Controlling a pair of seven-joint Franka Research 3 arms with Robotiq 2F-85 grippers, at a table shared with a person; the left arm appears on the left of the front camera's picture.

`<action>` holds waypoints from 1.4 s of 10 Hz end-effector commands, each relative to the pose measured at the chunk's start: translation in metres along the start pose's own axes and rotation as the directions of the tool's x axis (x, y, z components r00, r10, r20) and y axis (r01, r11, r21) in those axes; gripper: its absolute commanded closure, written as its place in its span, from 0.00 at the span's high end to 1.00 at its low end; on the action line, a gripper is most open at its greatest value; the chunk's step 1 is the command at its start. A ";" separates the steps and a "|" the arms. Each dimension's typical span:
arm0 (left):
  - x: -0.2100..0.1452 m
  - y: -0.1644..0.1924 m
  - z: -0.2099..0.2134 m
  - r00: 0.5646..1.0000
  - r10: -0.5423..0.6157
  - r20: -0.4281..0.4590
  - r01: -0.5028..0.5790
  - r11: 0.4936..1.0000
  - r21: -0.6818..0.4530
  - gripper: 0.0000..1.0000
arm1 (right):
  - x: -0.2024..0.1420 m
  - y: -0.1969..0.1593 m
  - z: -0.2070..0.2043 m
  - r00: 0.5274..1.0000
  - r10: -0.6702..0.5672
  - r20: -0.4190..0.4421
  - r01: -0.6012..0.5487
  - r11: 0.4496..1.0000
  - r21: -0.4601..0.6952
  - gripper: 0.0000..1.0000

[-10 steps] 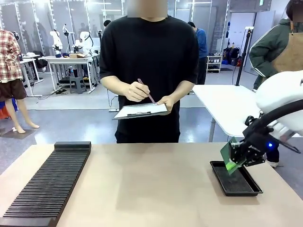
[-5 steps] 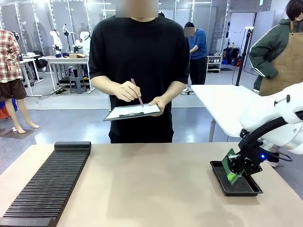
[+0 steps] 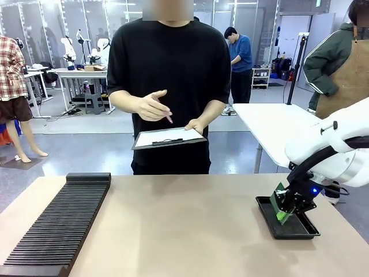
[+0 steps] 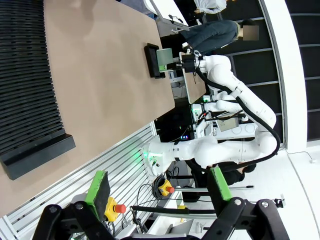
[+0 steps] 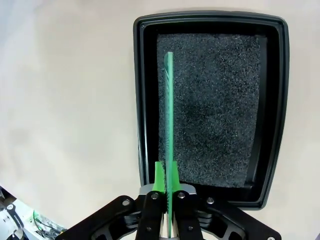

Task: Inspect the PCB.
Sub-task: Place the Blank PCB in the ESD tray.

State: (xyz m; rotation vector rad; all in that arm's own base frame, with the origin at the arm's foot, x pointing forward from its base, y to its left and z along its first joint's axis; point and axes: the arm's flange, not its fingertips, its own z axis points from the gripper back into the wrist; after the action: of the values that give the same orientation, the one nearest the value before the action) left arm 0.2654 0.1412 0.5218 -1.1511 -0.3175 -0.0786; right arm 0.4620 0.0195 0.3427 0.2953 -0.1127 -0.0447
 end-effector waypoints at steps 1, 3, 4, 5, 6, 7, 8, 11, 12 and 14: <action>0.002 0.000 0.001 1.000 -0.002 -0.002 0.002 1.000 0.000 1.00 | 0.008 0.007 -0.007 0.999 -0.031 0.009 0.031 0.999 -0.032 0.03; 0.002 0.000 0.001 1.000 -0.002 -0.002 0.002 1.000 0.000 1.00 | 0.010 0.010 -0.010 0.999 -0.040 0.013 0.041 0.999 -0.035 0.12; 0.002 0.000 0.001 1.000 -0.002 -0.002 0.002 1.000 0.000 1.00 | 0.010 0.011 -0.011 0.999 -0.047 0.016 0.047 0.998 -0.039 0.21; 0.002 0.000 0.001 1.000 -0.002 -0.002 0.002 1.000 0.000 1.00 | 0.010 0.011 -0.012 0.998 -0.054 0.021 0.055 0.998 -0.043 0.49; 0.002 0.000 0.001 1.000 -0.002 -0.002 0.002 1.000 0.000 1.00 | 0.010 0.012 -0.011 0.998 -0.056 0.019 0.057 0.997 -0.045 0.59; 0.002 0.000 0.001 1.000 -0.002 -0.002 0.002 1.000 0.000 1.00 | 0.008 0.013 -0.011 0.998 -0.057 0.020 0.058 0.997 -0.047 0.87; 0.002 0.000 0.001 1.000 -0.002 -0.002 0.002 1.000 0.000 1.00 | 0.007 0.014 -0.009 0.998 -0.060 0.026 0.062 0.996 -0.057 0.97; 0.002 0.000 0.001 1.000 -0.002 -0.002 0.002 1.000 0.000 1.00 | 0.000 0.014 0.007 0.997 -0.061 0.040 0.065 0.991 -0.115 1.00; 0.002 0.000 0.001 1.000 -0.002 -0.002 0.002 1.000 0.000 1.00 | -0.001 0.015 0.015 0.997 -0.055 0.049 0.060 0.990 -0.128 1.00; 0.002 0.000 0.001 1.000 -0.002 -0.002 0.002 1.000 0.000 1.00 | -0.003 0.017 0.022 0.996 -0.059 0.065 0.068 0.987 -0.147 1.00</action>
State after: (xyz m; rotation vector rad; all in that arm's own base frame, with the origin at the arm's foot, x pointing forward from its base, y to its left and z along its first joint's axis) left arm 0.2654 0.1412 0.5218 -1.1511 -0.3174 -0.0786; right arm 0.4630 0.0264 0.3648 0.1795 -0.1585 -0.0925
